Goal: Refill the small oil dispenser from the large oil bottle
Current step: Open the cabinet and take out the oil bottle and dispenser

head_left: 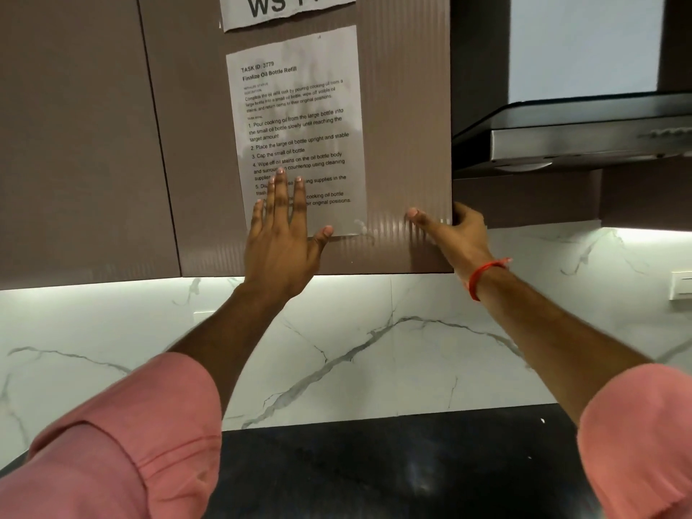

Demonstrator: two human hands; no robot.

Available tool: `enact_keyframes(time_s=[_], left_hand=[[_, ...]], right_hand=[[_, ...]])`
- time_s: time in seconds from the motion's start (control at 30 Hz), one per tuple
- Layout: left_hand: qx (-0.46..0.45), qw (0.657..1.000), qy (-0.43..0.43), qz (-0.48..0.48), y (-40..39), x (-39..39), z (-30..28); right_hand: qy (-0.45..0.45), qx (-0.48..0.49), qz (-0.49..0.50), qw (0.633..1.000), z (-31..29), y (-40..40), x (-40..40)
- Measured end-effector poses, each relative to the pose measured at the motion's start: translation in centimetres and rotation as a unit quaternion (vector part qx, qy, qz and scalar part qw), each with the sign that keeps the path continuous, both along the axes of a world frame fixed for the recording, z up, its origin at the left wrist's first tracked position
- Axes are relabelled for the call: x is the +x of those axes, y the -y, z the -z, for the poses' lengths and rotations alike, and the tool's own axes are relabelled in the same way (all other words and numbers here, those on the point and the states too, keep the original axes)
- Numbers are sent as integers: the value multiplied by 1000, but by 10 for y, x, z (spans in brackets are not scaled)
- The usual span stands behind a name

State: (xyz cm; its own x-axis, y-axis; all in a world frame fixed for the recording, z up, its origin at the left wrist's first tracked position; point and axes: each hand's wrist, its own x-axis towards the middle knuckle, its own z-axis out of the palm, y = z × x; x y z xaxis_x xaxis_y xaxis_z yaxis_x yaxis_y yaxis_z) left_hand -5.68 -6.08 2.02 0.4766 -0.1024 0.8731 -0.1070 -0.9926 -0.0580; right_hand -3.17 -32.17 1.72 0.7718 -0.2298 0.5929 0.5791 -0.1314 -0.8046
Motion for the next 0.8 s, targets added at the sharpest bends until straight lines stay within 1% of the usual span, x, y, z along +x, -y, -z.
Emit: enact_keyframes(time_s=[0.23, 0.37, 0.43, 0.53, 0.6, 0.67, 0.73, 0.8], left_hand=[[-20, 998, 34, 42, 21, -41, -30], [-23, 996, 62, 63, 25, -64, -48], [-38, 993, 72, 85, 24, -79, -55], [-61, 986, 87, 128, 21, -108, -68], [-77, 980, 90, 163, 17, -130, -77], [-105, 969, 82, 207, 15, -153, -86], [-137, 953, 64, 264, 12, -177, -94], [-165, 934, 50, 312, 8, -201, -100]], right_hand=[[55, -45, -52, 996, -39, 0, -58], [84, -27, -103, 991, -60, -17, -95], [106, -23, -106, 988, -72, -32, -116], [161, -17, -119, 980, -87, -50, -142], [178, -4, -137, 974, -95, -63, -158], [178, 6, -160, 971, -100, -75, -173], [160, 8, -178, 971, -100, -91, -190], [162, 16, -180, 970, -99, -115, -212]])
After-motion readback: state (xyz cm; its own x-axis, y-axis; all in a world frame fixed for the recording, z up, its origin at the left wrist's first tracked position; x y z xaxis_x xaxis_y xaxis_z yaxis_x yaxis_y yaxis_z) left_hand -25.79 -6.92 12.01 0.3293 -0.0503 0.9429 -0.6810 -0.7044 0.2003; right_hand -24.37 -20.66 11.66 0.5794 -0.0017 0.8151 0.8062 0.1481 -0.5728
